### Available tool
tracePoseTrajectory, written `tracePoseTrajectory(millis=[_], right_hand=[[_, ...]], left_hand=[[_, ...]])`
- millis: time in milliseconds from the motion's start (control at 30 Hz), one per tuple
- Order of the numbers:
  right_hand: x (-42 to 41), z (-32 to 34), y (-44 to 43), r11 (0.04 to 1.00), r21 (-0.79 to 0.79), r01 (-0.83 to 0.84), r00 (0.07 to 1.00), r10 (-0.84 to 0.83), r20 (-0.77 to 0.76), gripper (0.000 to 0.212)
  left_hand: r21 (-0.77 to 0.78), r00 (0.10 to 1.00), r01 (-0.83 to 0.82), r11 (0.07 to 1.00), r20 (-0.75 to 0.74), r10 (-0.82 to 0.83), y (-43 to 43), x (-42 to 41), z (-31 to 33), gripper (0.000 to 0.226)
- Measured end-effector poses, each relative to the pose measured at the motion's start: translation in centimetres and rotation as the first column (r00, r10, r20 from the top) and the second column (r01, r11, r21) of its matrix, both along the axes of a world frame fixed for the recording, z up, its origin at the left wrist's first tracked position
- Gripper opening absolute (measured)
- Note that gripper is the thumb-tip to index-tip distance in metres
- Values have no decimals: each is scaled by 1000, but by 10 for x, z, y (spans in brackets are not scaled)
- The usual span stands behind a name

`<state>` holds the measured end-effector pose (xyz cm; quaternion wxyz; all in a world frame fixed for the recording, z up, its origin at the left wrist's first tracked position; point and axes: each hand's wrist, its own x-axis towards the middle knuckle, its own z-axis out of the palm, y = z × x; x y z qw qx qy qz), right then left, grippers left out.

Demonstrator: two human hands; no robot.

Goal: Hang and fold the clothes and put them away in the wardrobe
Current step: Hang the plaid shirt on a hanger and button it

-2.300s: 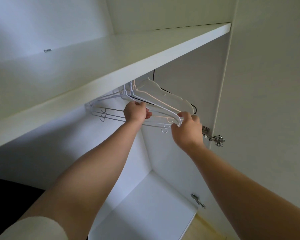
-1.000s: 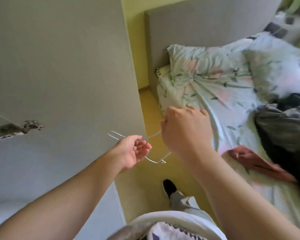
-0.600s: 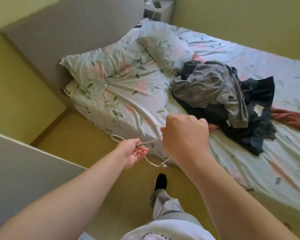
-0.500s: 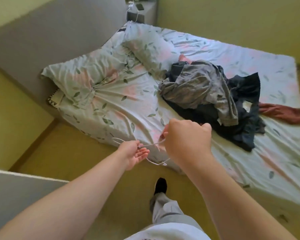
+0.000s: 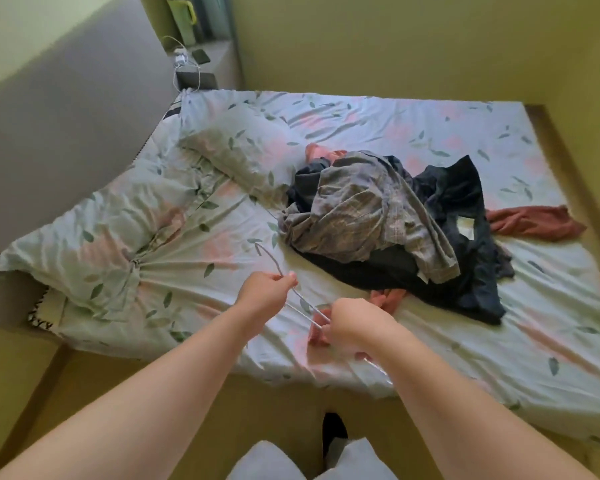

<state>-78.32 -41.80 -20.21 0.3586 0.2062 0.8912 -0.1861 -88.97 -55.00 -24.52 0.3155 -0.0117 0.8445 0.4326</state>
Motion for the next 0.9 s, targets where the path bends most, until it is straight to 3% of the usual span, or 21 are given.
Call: tracePoseTrajectory(millis=[100,200,267,333,367,467,600,733,767,900], right_hand=[[-36,-25,9,957,-206,202,977,-213,-30,18],[-73,-53,18,800,-412,435,881,-474,9,28],[-86,-61,24,689,-511,514,805,-593,10,25],[-101,-74,34,638,-540,549,728,-683,-67,16],[-107,-81,39,600,-545,585,670,-737,-92,15],[-119,-100,54,444,-527,725,478,-875,-79,20],[-130,-128,64,158,-542,825,218,-975,48,21],[-128,-156,73,190,-507,841,181,-981,-67,6],[-126,-160,74,185,-523,832,172,-982,-74,11],[-119,-180,74,-8,-561,828,12,-999,32,51]], left_hand=[[-101,962,222,970,-143,-235,23,-47,-6,42],[-138,839,473,870,-230,-493,52,-84,-15,50],[-94,744,619,780,-248,-620,67,-92,-17,40],[-10,695,705,709,-194,-693,85,-107,-25,13],[25,683,725,688,-156,-714,93,-117,-32,20],[112,775,632,767,-83,-627,114,-159,-60,55],[-26,865,498,867,-42,-499,145,-227,-121,42],[-175,845,526,832,-6,-535,176,-270,-181,49],[-191,834,541,819,-4,-552,184,-276,-192,52],[-146,851,525,839,60,-522,220,-291,-234,59]])
